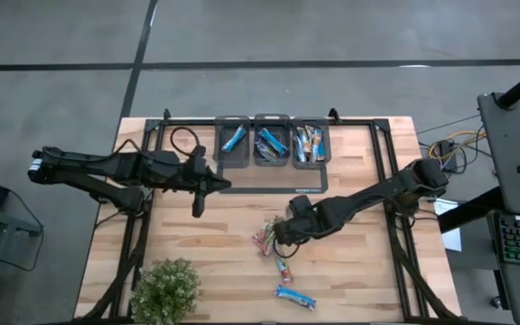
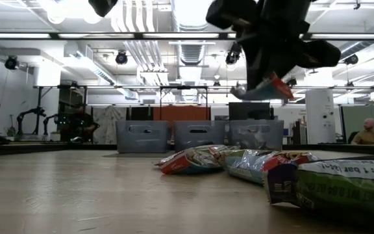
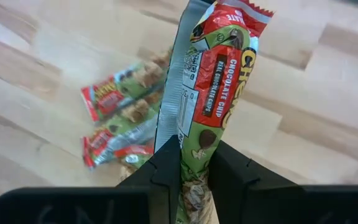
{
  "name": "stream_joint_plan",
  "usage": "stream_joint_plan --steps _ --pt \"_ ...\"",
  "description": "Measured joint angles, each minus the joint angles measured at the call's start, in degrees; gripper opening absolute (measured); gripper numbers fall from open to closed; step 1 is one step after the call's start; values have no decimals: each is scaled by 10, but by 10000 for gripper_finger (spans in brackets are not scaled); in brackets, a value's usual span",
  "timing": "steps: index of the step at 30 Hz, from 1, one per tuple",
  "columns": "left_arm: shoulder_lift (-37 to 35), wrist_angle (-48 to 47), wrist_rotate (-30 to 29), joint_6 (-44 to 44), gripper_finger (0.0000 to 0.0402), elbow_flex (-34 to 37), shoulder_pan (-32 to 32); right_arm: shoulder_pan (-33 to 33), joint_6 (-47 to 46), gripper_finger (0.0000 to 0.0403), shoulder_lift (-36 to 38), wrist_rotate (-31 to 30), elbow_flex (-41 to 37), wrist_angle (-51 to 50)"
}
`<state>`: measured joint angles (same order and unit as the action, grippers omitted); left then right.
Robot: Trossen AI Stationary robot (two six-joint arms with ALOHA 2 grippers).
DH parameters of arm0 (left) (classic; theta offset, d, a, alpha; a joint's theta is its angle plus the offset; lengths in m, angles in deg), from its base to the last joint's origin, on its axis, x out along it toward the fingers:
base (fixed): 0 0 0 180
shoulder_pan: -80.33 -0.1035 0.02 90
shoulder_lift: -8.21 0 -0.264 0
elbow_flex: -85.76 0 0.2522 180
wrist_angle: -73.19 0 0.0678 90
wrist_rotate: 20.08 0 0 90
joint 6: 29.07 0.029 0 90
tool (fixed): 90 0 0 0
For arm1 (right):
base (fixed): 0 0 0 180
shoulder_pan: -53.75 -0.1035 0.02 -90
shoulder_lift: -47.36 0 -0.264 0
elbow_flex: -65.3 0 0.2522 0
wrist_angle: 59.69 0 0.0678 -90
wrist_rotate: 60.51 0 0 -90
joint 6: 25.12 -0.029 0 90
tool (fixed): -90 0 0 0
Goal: Pick and place Granola Bars by type
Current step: Put the red granola bar into the left black bin
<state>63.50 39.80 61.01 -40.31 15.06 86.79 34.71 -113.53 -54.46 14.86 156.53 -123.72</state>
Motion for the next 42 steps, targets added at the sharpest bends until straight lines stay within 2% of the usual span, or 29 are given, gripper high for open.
stream_joint_plan --steps 6,20,31,36,42 --pt "-33 -40 -2 21 0 0 0 5 34 61 26 -37 0 18" --pt "-84 -110 -17 27 0 1 -4 89 142 61 33 -34 3 177" --pt "-123 -102 -17 20 0 48 -12 189 270 61 34 -31 94 179" --pt "-124 -89 -18 18 0 48 -12 252 317 61 34 20 127 181" --pt "-124 -76 -60 -2 0 48 -12 321 367 61 34 81 141 183"
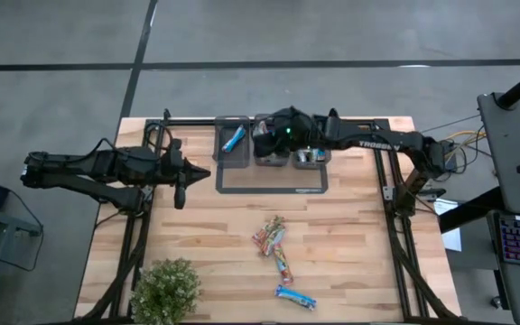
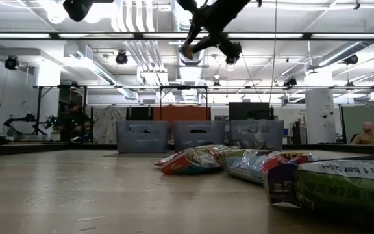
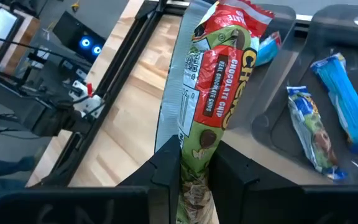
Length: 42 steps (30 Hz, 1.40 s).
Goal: Pick and place Granola Bars by type
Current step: Put the red granola bar into the left black bin
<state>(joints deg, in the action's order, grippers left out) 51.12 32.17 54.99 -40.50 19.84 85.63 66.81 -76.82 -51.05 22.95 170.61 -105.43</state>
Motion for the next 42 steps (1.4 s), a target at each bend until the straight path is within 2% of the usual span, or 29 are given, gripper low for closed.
stream_joint_plan --steps 6,13,26,30,36,42 --pt "3 2 -21 -13 0 0 0 44 30 61 -6 55 0 27" --pt "3 3 -45 -30 0 0 0 68 37 61 -39 116 0 103" --pt "4 6 -53 -44 0 0 0 87 25 61 -92 160 10 176" --pt "4 6 -61 -52 0 0 0 94 26 61 -126 160 47 174" --pt "6 7 -62 -58 0 0 0 105 24 61 -209 185 150 163" --pt "7 7 -66 -67 0 0 0 113 33 61 -289 184 280 34"
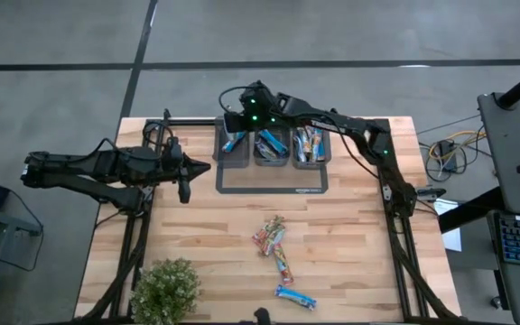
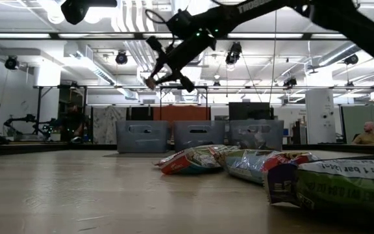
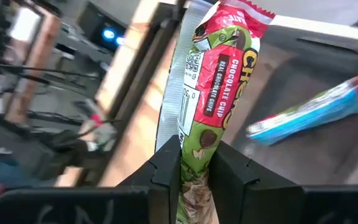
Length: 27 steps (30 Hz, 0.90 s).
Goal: Pick and place Granola Bars by type
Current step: Put the red granola bar into the left black bin
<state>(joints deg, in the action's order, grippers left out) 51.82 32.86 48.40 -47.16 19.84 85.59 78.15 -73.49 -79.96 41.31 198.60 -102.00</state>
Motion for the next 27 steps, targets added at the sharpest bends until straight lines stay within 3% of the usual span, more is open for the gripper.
stream_joint_plan --steps 10,27 --pt "1 0 -10 -2 0 0 0 13 12 61 -84 -2 113 -104" --pt "2 0 -11 -12 0 1 0 18 4 61 -103 1 109 -127"
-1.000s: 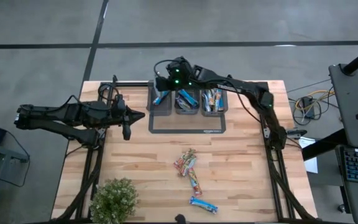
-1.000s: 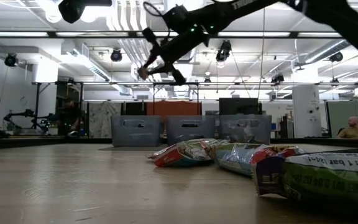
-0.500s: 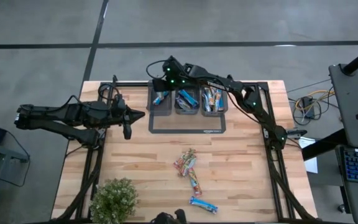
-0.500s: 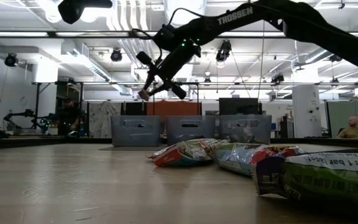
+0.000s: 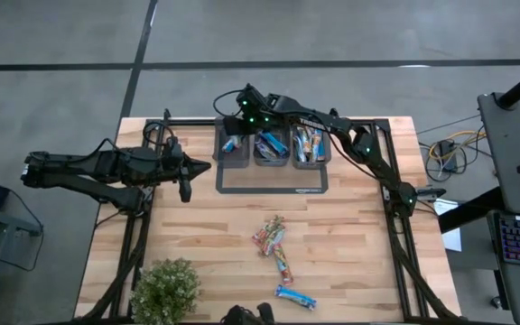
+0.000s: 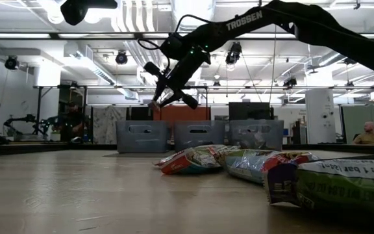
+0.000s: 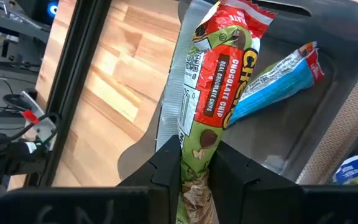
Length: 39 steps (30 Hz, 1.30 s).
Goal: Pick and place Granola Bars by type
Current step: Put the red granola bar into the left black bin
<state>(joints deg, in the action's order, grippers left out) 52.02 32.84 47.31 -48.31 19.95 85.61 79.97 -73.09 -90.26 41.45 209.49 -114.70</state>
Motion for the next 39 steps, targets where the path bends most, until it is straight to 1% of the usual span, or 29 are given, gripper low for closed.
stream_joint_plan --steps 9,19,26,33,36,39 --pt "0 0 0 -3 0 0 0 -1 4 65 0 0 -1 0" --pt "0 0 0 -4 0 0 0 -2 -1 127 1 1 -4 -4" --pt "0 0 0 -5 0 0 0 -5 2 151 1 1 -4 -4" --pt "0 0 0 -5 0 0 0 -8 17 154 1 1 -4 -4" --pt "0 0 0 -5 0 0 0 -10 19 143 2 3 -4 -4" --pt "0 0 0 -5 0 0 0 -10 17 122 3 5 -4 -6"
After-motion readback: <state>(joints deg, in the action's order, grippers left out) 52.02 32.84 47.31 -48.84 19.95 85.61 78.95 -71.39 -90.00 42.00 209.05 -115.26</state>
